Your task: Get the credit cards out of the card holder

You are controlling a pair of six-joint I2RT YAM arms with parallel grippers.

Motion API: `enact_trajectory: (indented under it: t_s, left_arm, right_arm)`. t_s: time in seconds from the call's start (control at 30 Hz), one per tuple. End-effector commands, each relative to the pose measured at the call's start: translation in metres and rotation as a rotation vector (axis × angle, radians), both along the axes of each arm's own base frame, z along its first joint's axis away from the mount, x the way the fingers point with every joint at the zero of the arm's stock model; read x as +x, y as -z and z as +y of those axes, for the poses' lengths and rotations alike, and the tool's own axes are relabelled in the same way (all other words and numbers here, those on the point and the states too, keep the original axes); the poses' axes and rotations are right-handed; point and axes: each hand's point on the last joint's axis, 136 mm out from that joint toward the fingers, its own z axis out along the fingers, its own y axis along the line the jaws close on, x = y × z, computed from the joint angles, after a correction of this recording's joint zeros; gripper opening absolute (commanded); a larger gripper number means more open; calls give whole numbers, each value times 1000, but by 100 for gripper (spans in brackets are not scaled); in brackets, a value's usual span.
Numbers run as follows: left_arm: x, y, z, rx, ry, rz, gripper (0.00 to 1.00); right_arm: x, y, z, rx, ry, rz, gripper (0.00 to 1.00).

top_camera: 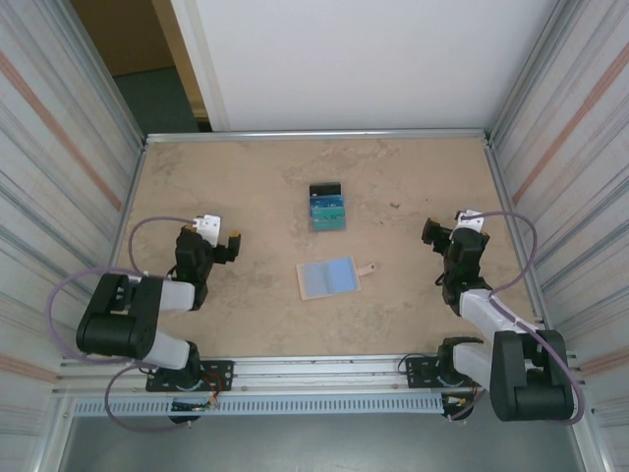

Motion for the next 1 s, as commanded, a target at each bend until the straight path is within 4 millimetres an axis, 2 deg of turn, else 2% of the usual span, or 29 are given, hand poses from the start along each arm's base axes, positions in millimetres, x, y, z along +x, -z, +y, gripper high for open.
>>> enact_trajectory:
  t_s: [0.0, 0.07, 0.17, 0.37, 0.5, 0.6, 0.7, 0.97]
  left_arm:
    - [20, -22, 4, -47, -15, -93, 99]
    - [25, -15, 3, -80, 20, -3, 99]
    - [30, -14, 11, -149, 14, 26, 99]
    - [29, -14, 12, -151, 14, 25, 99]
    - [30, -14, 11, -149, 15, 23, 99]
    - [30, -15, 12, -148, 14, 21, 99]
    - [30, -14, 12, -148, 14, 22, 99]
    - [30, -14, 12, -148, 14, 21, 99]
  right_arm:
    - [6, -8, 5, -25, -49, -58, 99]
    - [9, -5, 7, -34, -65, -60, 99]
    - [15, 2, 10, -42, -90, -52, 99]
    - [32, 16, 18, -53, -142, -45, 99]
    - [48, 40, 22, -48, -175, 7, 99]
    - [54, 46, 24, -24, -198, 69, 99]
    - [57, 49, 18, 27, -202, 84, 99]
    - [57, 49, 17, 18, -196, 83, 99]
